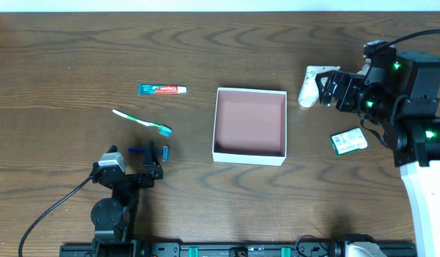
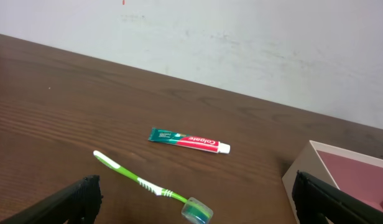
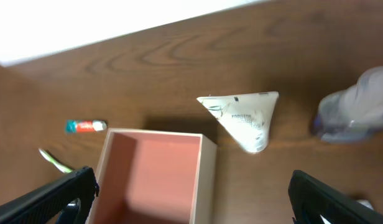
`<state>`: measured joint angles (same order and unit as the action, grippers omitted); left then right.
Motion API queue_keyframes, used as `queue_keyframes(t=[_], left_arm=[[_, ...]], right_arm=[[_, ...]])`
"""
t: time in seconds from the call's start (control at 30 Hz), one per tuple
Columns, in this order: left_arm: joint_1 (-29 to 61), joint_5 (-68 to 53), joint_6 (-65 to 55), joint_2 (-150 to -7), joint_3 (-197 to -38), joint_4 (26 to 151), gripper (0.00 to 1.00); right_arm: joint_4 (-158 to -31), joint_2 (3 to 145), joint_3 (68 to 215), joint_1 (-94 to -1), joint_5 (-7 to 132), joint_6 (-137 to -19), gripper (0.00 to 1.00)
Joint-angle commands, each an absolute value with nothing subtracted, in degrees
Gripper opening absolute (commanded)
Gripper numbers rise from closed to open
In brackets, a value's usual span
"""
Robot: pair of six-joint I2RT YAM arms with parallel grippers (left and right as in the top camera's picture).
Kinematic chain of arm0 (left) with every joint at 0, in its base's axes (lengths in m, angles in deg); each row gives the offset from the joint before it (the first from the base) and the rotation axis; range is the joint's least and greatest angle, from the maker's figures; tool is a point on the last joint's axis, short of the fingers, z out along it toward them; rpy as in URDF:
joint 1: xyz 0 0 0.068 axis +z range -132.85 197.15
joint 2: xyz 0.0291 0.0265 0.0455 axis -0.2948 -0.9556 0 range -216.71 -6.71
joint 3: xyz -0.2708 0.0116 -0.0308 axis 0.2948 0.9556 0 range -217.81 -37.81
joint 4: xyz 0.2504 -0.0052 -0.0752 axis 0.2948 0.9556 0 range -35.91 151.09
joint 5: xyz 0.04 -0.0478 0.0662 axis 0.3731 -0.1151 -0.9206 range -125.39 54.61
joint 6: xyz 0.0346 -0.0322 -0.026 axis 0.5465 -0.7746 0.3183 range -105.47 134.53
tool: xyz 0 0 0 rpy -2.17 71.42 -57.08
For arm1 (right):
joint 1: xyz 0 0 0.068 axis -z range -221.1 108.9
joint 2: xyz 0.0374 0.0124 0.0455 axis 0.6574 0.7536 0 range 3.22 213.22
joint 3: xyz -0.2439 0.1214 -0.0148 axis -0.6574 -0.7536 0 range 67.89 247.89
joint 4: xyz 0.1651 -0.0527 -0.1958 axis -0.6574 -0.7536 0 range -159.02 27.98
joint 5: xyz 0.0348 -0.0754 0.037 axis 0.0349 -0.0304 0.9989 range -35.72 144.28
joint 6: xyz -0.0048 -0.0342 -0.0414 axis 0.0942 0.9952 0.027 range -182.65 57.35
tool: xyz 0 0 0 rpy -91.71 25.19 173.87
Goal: Pack container
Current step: 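Reach the right gripper to the white Pantene tube and grasp it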
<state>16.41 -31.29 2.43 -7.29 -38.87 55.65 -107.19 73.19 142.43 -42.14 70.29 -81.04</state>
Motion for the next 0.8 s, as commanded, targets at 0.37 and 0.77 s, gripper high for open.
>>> queue_keyframes(t=[0.37,0.77], left_arm=[[16.8,-30.6,2.9,-6.9,-38.0,57.7,0.98],[16.8,-30.6,2.9,-6.9,-38.0,57.7,0.98]], right_arm=[[-130.7,96.3,173.6,-46.0,61.4,-99.9,0.99],[-151.2,114.8,196.7,-46.3,58.2,-102.4,0.99]])
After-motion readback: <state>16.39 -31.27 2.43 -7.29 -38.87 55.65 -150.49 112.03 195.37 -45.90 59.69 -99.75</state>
